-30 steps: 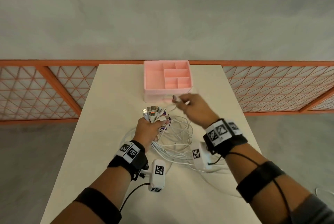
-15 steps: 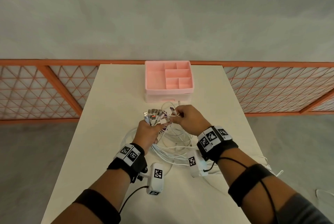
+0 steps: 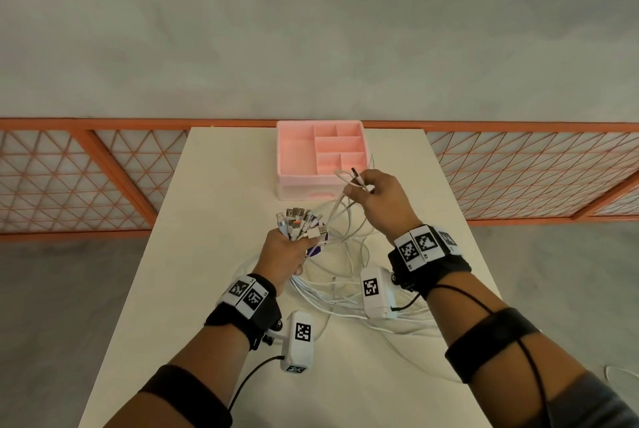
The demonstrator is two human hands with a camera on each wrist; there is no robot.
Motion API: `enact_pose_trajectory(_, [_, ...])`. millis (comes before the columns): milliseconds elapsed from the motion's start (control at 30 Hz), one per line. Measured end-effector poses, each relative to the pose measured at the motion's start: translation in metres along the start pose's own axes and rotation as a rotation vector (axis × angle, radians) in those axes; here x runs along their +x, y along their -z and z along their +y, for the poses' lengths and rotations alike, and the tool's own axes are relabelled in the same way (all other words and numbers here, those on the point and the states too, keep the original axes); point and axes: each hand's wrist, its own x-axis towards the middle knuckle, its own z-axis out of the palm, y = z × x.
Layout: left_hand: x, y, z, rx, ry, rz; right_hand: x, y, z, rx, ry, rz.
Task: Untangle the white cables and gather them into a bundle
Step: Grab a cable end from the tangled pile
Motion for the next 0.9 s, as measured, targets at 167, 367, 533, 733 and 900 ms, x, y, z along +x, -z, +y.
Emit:
enact_pose_trajectory(167, [0.002,0.003,0.001,-0.032,-0.043,0.020,-0.003,0.005,0.008,-0.015,-0.019,0.056])
enact_pose_trajectory(367, [0.002,0.002,-0.001,-0.012,-0.064,0.010,-0.008,0.007,0.013,-0.079,-0.042,0.083])
enact_pose_trajectory(533, [0.000,0.008,0.000,-0.003,-0.062,0.010,0.004,0.034,0.015,-0.067,-0.168,0.291])
enact_pose_trajectory(733, [0.000,0.018,-0.015,0.009,0.030,0.102,0.014,0.076,0.006,0.082,-0.188,0.463])
enact_pose_trajectory(900, [0.002,0.032,-0.038,0.000,0.147,0.233,0.019,0.117,-0.002,0.138,-0.163,0.693])
